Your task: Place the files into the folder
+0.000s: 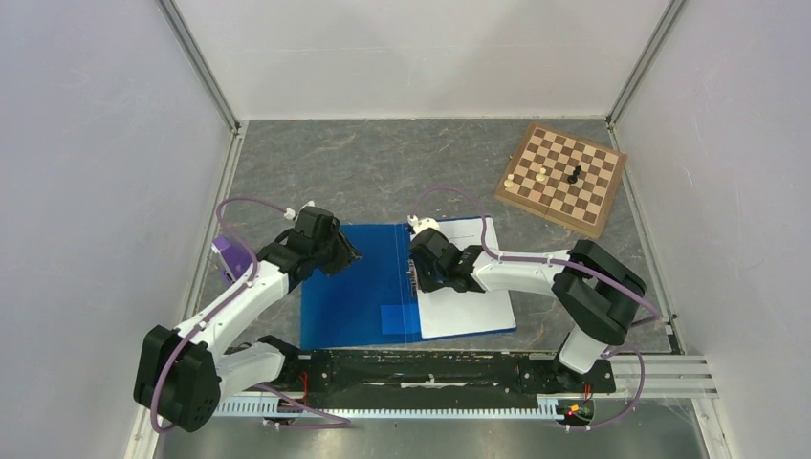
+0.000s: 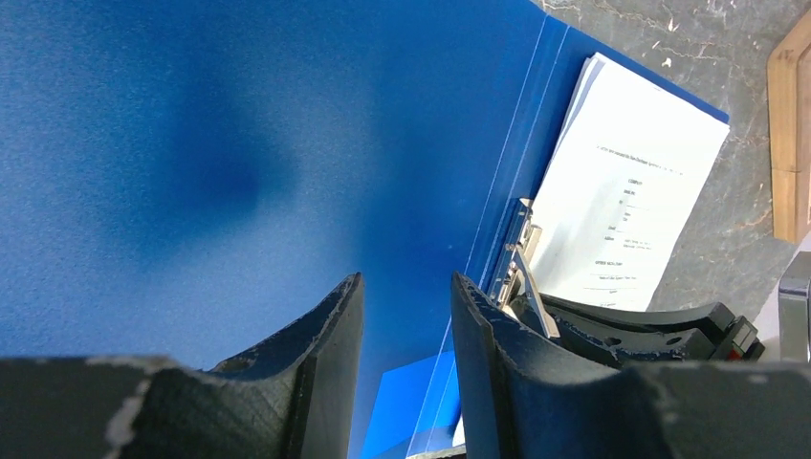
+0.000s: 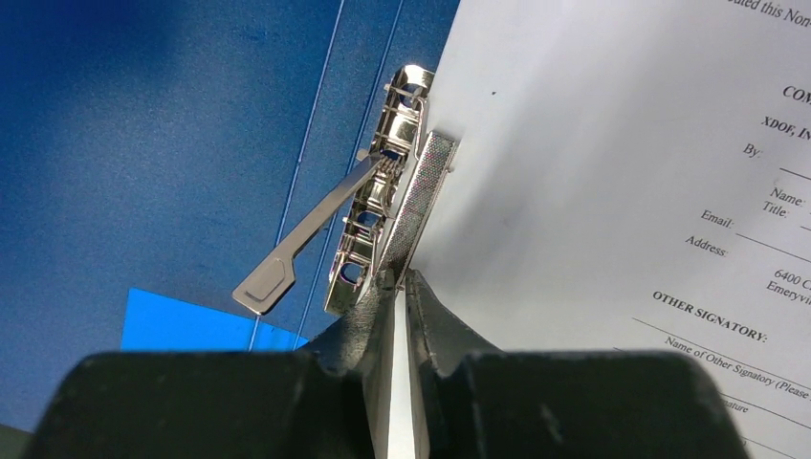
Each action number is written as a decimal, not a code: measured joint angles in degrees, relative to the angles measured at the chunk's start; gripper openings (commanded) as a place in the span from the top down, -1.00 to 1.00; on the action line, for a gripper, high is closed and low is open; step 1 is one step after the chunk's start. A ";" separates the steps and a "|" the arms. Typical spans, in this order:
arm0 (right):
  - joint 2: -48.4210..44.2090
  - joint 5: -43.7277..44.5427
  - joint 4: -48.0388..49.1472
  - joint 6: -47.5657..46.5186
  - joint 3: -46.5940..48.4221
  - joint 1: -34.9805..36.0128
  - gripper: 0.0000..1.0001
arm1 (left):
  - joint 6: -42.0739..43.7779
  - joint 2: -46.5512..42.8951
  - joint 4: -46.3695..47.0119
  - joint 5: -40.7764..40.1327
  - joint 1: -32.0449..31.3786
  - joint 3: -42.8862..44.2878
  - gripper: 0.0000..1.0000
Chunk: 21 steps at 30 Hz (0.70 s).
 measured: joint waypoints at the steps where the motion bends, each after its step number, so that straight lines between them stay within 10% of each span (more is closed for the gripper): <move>1: 0.00 0.00 0.09 -0.02 0.00 0.00 0.79 | 0.00 0.20 0.24 0.39 0.00 0.00 0.10; 21: 1.11 0.61 4.09 -2.69 -0.37 -6.97 0.79 | 0.28 2.10 1.57 5.22 0.00 -0.24 0.09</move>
